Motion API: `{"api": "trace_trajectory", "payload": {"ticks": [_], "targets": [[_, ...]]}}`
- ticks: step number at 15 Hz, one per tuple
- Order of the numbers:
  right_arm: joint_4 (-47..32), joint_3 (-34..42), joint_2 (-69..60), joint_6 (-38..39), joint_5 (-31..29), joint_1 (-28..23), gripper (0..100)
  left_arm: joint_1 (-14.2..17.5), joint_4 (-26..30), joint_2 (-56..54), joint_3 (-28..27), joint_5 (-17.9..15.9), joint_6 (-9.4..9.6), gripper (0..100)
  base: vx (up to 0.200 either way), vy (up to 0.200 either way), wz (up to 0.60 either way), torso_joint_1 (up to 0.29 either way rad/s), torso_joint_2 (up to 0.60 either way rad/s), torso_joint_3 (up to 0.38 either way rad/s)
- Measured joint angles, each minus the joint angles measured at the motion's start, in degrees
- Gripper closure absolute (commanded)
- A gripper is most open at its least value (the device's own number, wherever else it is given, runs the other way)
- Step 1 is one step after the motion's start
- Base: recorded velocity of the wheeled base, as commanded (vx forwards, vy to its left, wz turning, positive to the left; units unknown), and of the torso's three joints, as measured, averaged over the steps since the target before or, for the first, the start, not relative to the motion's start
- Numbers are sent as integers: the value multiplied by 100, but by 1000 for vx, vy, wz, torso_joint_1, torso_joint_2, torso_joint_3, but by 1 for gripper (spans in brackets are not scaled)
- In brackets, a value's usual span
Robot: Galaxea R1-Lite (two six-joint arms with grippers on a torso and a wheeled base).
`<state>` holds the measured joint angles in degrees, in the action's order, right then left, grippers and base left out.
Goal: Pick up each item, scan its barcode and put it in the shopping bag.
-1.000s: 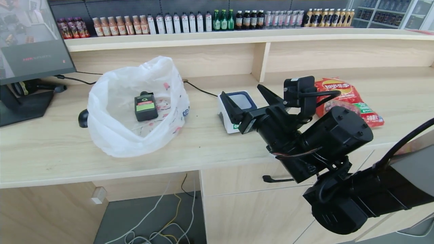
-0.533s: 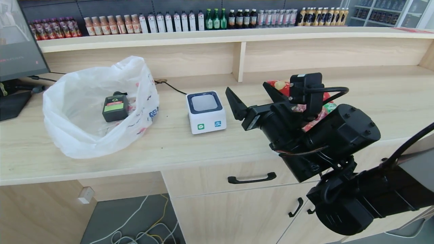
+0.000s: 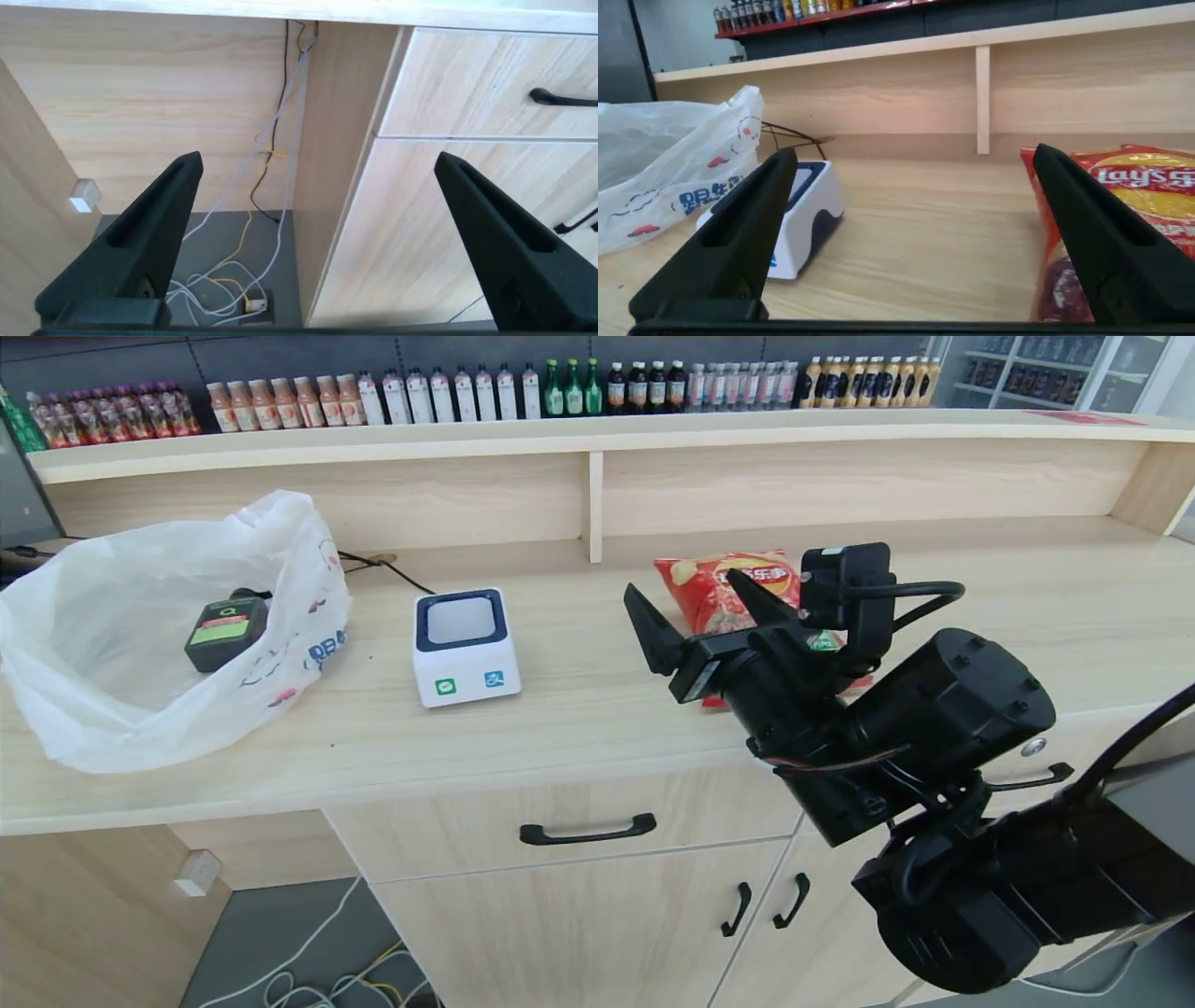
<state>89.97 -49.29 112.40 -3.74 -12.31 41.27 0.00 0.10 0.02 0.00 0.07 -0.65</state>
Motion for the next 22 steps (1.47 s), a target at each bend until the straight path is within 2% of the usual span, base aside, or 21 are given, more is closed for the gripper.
{"api": "trace_trajectory", "payload": {"ticks": [3,10,13,16,19,22], "targets": [[-5,210,-44,41,-2,0,0,0,-7,0,0,0,5,0,0,0,0,0,0,0],[-11,1390,-608,174,20,-28,0,0,-10,0,0,0,40,0,0,0,0,0,0,0],[-2,1530,-873,33,-55,-137,0,2,-10,0,0,0,43,0,0,0,0,0,0,0],[-137,1203,-1036,-428,-88,-155,0,0,-10,0,0,0,40,0,0,0,0,0,0,0],[-1826,764,-1389,-562,-123,-155,0,0,-10,0,0,0,43,0,0,0,0,0,0,0],[-3741,-32,-1813,-395,-106,-216,0,0,-10,0,0,0,43,0,0,0,0,0,0,0]]}}
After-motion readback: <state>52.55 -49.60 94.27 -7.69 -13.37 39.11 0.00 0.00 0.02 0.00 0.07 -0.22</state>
